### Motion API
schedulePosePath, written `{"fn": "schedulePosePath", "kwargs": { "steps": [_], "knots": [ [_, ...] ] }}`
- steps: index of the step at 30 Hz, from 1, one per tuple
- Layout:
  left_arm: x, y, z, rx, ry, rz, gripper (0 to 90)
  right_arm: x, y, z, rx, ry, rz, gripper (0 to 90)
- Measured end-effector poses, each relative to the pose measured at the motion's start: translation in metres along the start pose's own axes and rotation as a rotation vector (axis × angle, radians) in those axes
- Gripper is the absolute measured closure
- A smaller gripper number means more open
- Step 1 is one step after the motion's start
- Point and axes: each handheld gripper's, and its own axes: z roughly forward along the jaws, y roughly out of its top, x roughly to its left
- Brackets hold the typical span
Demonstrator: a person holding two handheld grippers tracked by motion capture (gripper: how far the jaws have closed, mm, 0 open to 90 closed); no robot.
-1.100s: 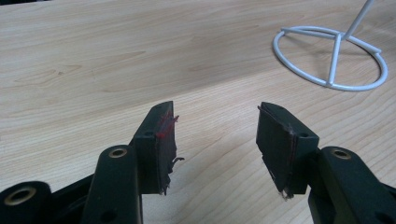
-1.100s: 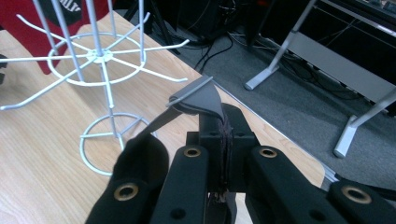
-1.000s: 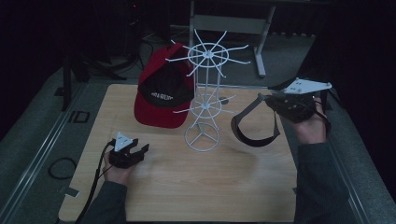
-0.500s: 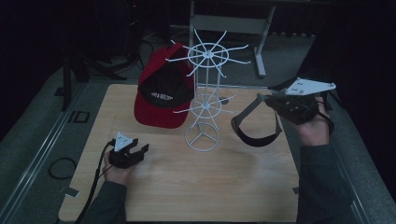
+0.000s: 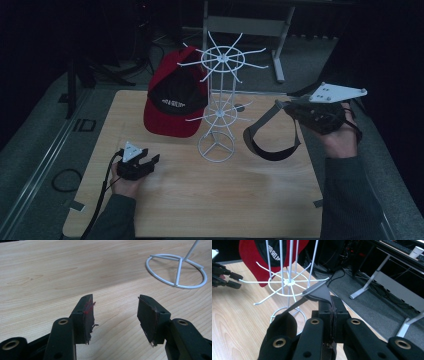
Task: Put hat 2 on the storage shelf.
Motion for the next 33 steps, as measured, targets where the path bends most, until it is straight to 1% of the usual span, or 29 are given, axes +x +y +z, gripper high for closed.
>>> {"fn": "schedulePosePath", "kwargs": {
  "steps": [7, 10, 12, 19, 30, 33],
  "knots": [
    [0.0, 0.0, 0.0, 0.0, 0.0, 0.0, 47.4, 0.001, 0.007, -0.004, -0.014, 0.012, -0.006, 88.5],
    [0.0, 0.0, 0.0, 0.001, -0.001, -0.001, 47.4, 0.002, 0.011, -0.006, -0.018, 0.025, -0.009, 88.5],
    [0.0, 0.0, 0.0, -0.001, -0.001, -0.001, 47.4, 0.001, 0.013, -0.008, -0.026, 0.04, -0.002, 88.5],
    [0.0, 0.0, 0.0, -0.002, 0.0, -0.004, 47.4, 0.0, 0.024, -0.014, -0.041, 0.069, 0.002, 88.5],
    [0.0, 0.0, 0.0, -0.004, 0.0, -0.006, 47.3, 0.001, 0.037, -0.017, -0.068, 0.084, -0.01, 88.5],
    [0.0, 0.0, 0.0, -0.002, 0.0, -0.004, 47.3, 0.0, 0.04, -0.018, -0.068, 0.082, -0.012, 88.5]
  ]
}}
